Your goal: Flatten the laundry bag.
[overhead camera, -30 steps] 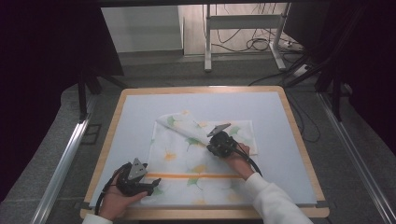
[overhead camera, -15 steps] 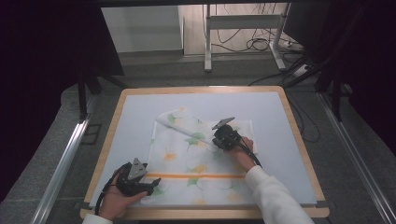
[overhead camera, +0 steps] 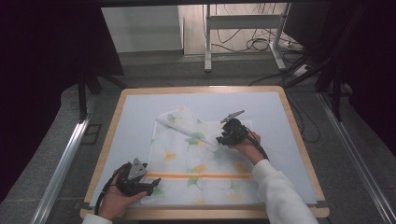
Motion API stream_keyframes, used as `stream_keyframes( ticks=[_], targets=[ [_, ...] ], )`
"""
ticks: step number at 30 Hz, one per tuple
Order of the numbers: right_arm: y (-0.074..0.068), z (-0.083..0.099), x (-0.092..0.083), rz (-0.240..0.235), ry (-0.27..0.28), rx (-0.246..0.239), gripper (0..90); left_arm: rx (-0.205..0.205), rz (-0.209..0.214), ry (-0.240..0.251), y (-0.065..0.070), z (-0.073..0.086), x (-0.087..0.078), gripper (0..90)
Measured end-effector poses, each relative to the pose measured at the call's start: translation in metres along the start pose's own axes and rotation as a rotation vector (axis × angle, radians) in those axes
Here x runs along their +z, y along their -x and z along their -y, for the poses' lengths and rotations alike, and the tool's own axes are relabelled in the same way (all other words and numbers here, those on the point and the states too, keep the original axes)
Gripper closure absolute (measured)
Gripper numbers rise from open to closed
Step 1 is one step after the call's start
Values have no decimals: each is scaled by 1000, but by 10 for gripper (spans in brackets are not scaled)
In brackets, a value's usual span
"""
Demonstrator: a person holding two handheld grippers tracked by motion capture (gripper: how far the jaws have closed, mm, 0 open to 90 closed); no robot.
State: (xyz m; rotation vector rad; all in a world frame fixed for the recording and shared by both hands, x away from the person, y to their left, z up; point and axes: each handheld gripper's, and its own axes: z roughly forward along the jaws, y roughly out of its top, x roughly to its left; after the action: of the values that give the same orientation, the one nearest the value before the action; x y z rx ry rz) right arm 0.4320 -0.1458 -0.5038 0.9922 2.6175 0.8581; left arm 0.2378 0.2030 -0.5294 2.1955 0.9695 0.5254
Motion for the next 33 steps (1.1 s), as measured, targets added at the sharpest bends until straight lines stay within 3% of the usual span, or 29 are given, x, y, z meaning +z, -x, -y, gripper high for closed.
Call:
stream_keyframes(
  ticks=[2,7,8,9,10,12,17,21,22,23,24,26,29,30,31,33],
  targets=[
    [0,4,-5,0,-19,-5,517,-1,-1,3,0,0,0,254],
    [-5,12,-10,-37,-53,-25,516,0,0,-3,0,-1,0,254],
    [-11,17,-10,-24,-81,-76,595,0,0,-4,0,-1,0,254],
    [-11,17,-10,-24,-81,-76,595,0,0,-4,0,-1,0,254],
    [-14,19,-10,-22,-89,-89,655,0,0,-4,0,-1,0,254],
    [-15,19,-12,-19,-98,-95,863,-1,0,-4,0,-1,0,254],
    [-8,13,-16,-14,-84,-101,890,-1,1,-4,0,0,0,254],
    [6,1,-21,35,-60,-93,890,1,4,-9,0,0,1,254],
    [20,-8,-21,81,-54,-85,890,0,5,-8,1,0,2,254],
    [20,-8,-21,81,-54,-85,890,0,5,-8,1,0,2,254],
    [32,-17,-18,115,-45,-73,890,-1,7,-7,1,0,2,254],
    [44,-26,-13,159,-48,-73,889,-1,10,-11,1,0,2,254],
    [54,-36,-8,189,-46,-71,883,1,10,-16,1,0,3,255],
    [62,-47,-2,235,-39,-73,866,1,11,-18,0,0,3,255],
    [62,-47,-2,235,-39,-73,866,1,11,-18,0,0,3,255],
    [69,-55,5,281,-28,-82,828,2,12,-20,0,0,3,255]
  ],
)
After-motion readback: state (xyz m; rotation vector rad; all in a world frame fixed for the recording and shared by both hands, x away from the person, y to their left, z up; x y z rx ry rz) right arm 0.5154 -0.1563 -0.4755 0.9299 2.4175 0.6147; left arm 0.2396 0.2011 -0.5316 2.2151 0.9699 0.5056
